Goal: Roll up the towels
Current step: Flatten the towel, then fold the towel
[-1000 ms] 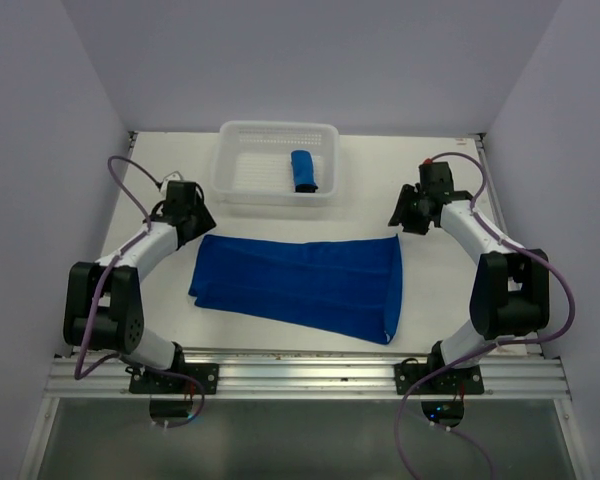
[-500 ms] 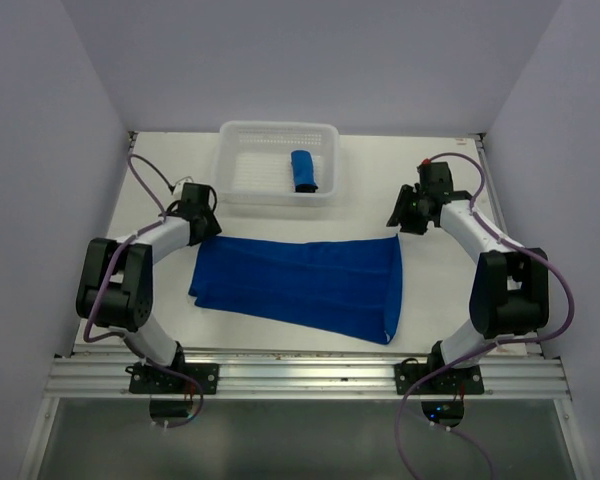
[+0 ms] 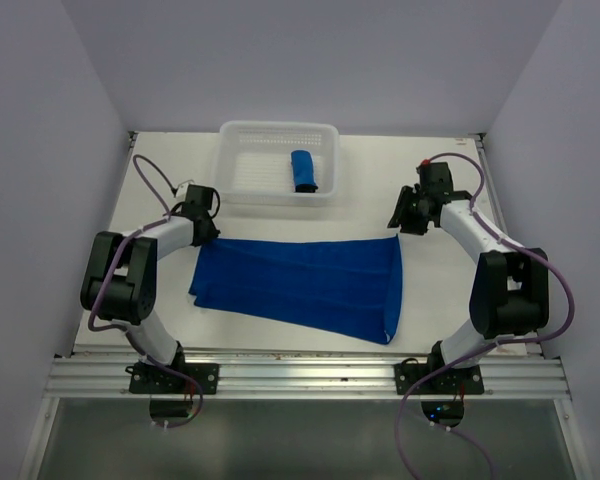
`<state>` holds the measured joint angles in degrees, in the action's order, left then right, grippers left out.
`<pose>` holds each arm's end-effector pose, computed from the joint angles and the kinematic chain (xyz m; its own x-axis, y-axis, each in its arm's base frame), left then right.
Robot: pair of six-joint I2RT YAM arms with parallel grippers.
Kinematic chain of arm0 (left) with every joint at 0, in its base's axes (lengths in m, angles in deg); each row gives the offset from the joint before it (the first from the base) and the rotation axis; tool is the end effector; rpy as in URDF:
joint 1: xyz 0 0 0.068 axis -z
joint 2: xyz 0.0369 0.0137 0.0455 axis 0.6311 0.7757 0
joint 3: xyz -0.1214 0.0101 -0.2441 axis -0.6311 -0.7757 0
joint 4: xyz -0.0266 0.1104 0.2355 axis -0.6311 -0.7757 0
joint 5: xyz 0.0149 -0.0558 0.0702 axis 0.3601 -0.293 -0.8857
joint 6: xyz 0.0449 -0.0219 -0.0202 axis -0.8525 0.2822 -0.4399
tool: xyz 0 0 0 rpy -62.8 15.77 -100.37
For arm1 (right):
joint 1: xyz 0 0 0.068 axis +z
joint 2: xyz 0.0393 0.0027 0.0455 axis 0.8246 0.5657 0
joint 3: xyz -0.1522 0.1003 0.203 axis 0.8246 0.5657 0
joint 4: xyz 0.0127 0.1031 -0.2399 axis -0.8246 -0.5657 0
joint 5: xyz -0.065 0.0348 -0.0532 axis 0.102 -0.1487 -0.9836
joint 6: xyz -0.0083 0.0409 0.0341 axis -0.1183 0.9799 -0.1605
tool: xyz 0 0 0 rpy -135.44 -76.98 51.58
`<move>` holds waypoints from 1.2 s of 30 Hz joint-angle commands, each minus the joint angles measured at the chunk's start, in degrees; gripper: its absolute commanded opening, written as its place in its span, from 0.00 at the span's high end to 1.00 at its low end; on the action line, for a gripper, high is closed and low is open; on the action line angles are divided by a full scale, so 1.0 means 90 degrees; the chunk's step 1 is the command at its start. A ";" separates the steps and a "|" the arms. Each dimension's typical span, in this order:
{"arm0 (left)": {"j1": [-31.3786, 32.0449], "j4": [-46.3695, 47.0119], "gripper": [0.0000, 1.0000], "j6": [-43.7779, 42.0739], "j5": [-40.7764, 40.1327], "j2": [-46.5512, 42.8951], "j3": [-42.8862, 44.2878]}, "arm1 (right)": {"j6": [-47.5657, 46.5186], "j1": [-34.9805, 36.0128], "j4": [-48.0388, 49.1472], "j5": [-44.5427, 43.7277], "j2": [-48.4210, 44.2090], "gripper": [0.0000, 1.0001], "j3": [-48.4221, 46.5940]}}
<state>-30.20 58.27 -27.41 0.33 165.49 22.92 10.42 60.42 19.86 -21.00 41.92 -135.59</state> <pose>0.3280 -0.0402 0.1528 -0.6586 -0.4544 -0.5998 -0.4976 0.8609 -0.1058 0.3339 0.0324 0.2243 -0.8124 0.3433 -0.4712 0.2105 0.9264 0.3121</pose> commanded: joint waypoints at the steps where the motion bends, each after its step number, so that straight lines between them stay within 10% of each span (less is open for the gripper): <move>1: 0.0024 0.0268 0.75 -0.0066 -0.0146 0.0130 0.0091 | -0.0175 0.0026 -0.0130 0.0095 -0.0279 0.58 -0.0134; 10: 0.0024 0.0170 1.00 -0.0085 -0.0146 -0.0075 0.0296 | -0.0292 0.0348 -0.0237 -0.0519 -0.0055 0.56 -0.0046; 25: 0.0024 0.0161 1.00 -0.0202 0.0069 -0.0515 0.0491 | -0.0146 0.0358 -0.0139 -0.1545 0.0970 0.58 -0.0407; 36: 0.0033 0.0131 1.00 -0.0251 -0.0067 -0.0836 0.0628 | -0.0038 0.0358 -0.0081 -0.1897 0.1167 1.00 -0.0934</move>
<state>-30.05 57.97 -28.13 1.44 161.86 26.28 9.55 63.65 17.34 -35.51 54.27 -140.16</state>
